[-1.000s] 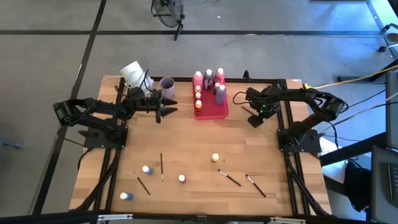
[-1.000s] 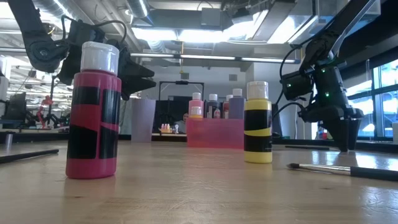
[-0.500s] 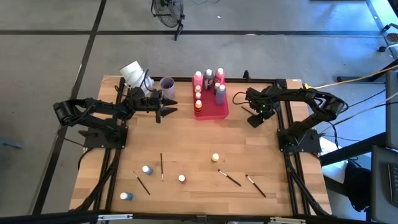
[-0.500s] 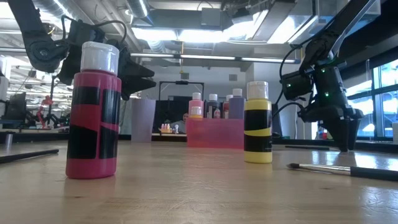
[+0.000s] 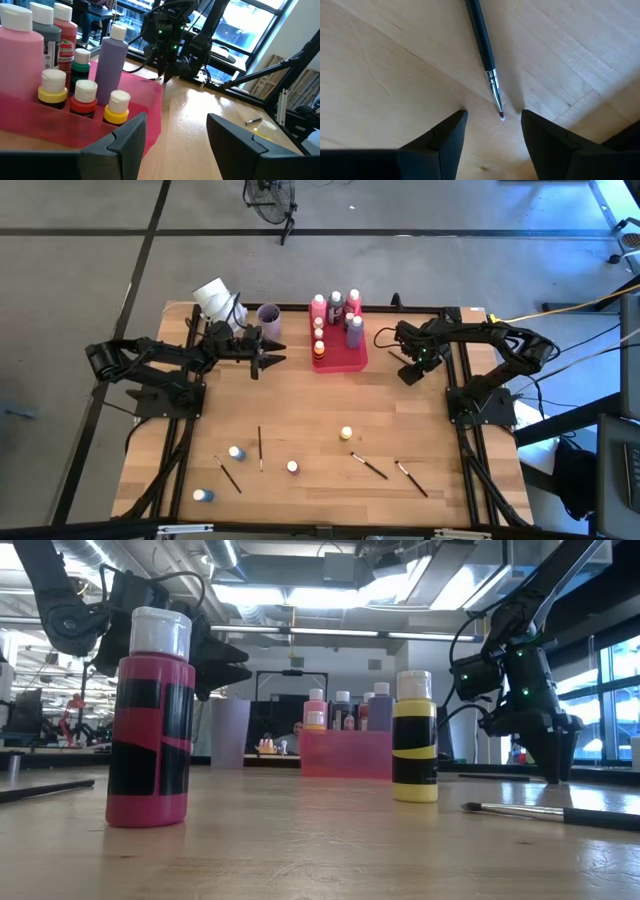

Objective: Pick & Place Paint Supplies
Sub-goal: Put the black paint brush into the purple cup

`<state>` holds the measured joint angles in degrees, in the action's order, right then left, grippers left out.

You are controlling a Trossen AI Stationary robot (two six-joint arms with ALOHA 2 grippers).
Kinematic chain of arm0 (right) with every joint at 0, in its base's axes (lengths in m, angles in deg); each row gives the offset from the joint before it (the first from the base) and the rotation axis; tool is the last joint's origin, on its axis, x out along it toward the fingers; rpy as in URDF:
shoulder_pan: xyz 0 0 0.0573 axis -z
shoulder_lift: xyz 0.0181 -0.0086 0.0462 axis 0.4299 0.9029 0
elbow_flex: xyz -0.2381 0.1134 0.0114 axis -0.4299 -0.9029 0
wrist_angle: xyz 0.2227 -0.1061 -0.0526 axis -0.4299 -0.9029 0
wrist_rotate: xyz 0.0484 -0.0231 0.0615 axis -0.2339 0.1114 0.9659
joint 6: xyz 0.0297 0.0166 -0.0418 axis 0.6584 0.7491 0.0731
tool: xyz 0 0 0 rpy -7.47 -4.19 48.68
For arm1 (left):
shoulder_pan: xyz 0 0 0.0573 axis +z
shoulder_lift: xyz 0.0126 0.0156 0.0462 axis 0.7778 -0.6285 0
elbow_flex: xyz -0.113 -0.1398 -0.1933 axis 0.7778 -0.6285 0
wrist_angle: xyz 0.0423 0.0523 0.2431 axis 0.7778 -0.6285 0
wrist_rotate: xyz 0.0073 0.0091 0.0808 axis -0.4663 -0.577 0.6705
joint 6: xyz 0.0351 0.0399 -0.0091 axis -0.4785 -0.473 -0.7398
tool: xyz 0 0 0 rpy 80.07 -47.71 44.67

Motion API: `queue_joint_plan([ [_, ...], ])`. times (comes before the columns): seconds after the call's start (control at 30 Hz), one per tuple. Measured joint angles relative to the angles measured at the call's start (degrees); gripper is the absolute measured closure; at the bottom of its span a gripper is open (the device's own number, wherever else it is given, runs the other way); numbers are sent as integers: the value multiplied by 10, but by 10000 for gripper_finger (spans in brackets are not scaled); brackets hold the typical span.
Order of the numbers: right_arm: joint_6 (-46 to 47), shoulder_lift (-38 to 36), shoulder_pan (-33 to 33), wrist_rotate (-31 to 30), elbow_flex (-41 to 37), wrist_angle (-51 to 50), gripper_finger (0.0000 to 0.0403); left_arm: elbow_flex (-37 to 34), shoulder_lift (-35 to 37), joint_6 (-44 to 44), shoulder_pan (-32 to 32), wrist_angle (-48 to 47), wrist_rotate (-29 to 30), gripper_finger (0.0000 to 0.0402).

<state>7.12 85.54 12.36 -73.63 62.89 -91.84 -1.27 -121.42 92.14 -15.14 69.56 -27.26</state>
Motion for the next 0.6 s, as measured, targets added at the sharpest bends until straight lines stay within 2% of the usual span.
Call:
queue_joint_plan([
  [0.6,-11,0,0,-2,0,17,201,0,0,0,0,0,0,199],
])
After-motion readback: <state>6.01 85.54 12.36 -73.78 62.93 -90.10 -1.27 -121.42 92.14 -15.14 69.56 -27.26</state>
